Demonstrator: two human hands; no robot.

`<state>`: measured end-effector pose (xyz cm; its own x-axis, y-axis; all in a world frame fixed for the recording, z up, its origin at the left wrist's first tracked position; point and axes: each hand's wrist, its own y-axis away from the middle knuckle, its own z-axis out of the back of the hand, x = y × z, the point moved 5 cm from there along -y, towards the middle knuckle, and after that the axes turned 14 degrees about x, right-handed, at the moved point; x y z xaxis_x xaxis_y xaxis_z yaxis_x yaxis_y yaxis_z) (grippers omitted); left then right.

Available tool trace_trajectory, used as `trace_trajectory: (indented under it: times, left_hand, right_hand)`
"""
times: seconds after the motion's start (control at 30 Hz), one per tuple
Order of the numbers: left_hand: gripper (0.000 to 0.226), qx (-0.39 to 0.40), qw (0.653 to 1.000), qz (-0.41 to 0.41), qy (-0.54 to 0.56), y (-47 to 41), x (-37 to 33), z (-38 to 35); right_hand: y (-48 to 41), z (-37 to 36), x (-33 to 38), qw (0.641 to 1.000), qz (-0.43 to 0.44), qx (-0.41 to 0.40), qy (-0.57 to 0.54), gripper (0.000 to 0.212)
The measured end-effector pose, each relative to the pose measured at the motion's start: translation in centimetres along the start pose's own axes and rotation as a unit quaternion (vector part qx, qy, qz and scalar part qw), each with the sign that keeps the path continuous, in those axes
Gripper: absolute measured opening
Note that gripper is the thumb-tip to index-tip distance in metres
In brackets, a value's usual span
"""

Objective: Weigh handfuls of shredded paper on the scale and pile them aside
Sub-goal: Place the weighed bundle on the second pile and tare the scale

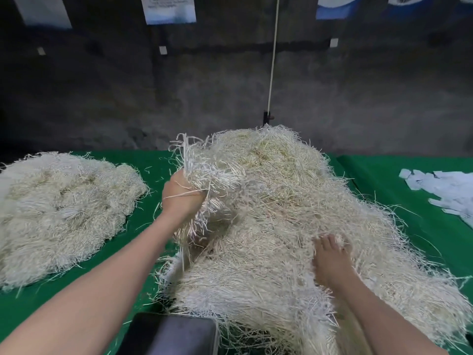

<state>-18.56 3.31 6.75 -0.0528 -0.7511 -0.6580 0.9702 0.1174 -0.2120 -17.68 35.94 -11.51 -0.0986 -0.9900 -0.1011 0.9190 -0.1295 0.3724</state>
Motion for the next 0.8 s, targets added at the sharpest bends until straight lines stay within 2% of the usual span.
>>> trace_trajectory:
  times: [0.13, 0.2, 0.23, 0.27, 0.3, 0.33, 0.37, 0.4, 0.43, 0.47, 0.5, 0.53, 0.57, 0.6, 0.63, 0.67, 0.73, 0.8]
  left_hand:
    - [0.041, 0.006, 0.998, -0.065, -0.020, 1.9, -1.0, 3.4]
    - [0.047, 0.009, 0.994, -0.104, -0.044, 3.2, -2.3, 4.8]
    - [0.049, 0.006, 0.992, -0.120, -0.048, 3.9, -3.0, 5.5]
    - [0.050, 0.011, 0.990, -0.132, -0.047, 4.5, -3.6, 5.9]
    - [0.050, 0.023, 0.987, -0.153, -0.053, 5.3, -4.1, 6.3]
    - [0.047, 0.048, 0.981, -0.179, -0.059, 6.2, -4.7, 6.4]
    - [0.042, 0.074, 0.972, -0.215, -0.063, 7.0, -5.2, 6.5]
    - [0.037, 0.100, 0.961, -0.250, -0.063, 7.8, -5.4, 6.5]
    - [0.036, 0.114, 0.951, -0.280, -0.061, 8.6, -5.5, 6.7]
    - [0.039, 0.120, 0.945, -0.296, -0.067, 9.0, -5.2, 6.7]
    - [0.041, 0.125, 0.944, -0.296, -0.078, 9.3, -4.5, 6.6]
    - [0.037, 0.132, 0.950, -0.266, -0.094, 9.2, -3.4, 6.3]
    - [0.027, 0.144, 0.959, -0.214, -0.117, 9.2, -1.7, 5.9]
    - [0.024, 0.163, 0.964, -0.146, -0.150, 9.2, 0.3, 5.2]
    - [0.032, 0.191, 0.958, -0.090, -0.192, 9.7, 2.1, 4.3]
    - [0.034, 0.224, 0.944, -0.065, -0.232, 10.6, 3.6, 3.1]
    - [0.049, 0.277, 0.927, -0.054, -0.249, 12.8, 5.7, 0.9]
    - [0.062, 0.363, 0.913, -0.034, -0.185, 14.8, 7.1, -0.8]
  right_hand:
    - [3.4, 6.5, 3.2, 0.982, 0.093, 0.020, -0.164, 0.070]
    - [6.7, 12.3, 4.9, 0.960, 0.155, -0.076, -0.220, 0.060]
    - [8.9, 15.3, 5.9, 0.931, 0.194, -0.153, -0.269, 0.051]
    - [11.3, 17.8, 7.0, 0.874, 0.251, -0.216, -0.356, 0.044]
    - [13.7, 19.5, 8.4, 0.795, 0.317, -0.230, -0.462, 0.040]
    - [15.7, 20.6, 10.1, 0.711, 0.381, -0.185, -0.561, 0.041]
    - [16.6, 20.6, 12.1, 0.654, 0.420, -0.121, -0.617, 0.046]
    - [18.1, 19.9, 14.0, 0.629, 0.432, -0.052, -0.645, 0.049]
    - [18.9, 18.4, 15.5, 0.625, 0.417, -0.002, -0.660, 0.048]
    - [19.0, 16.3, 16.7, 0.619, 0.374, 0.044, -0.689, 0.043]
    - [18.8, 13.8, 17.5, 0.594, 0.319, 0.089, -0.733, 0.045]
    - [19.0, 11.7, 18.6, 0.560, 0.244, 0.129, -0.781, 0.053]
    - [19.2, 9.7, 20.2, 0.499, 0.223, 0.192, -0.815, 0.069]
    - [19.5, 8.4, 22.1, 0.414, 0.241, 0.251, -0.841, 0.076]
    - [19.7, 7.3, 23.6, 0.359, 0.263, 0.282, -0.850, 0.076]
    - [20.1, 6.5, 24.9, 0.325, 0.282, 0.295, -0.853, 0.075]
    - [20.2, 3.9, 26.8, 0.331, 0.261, 0.284, -0.861, 0.077]
    - [19.5, 1.1, 27.7, 0.369, 0.194, 0.253, -0.873, 0.072]
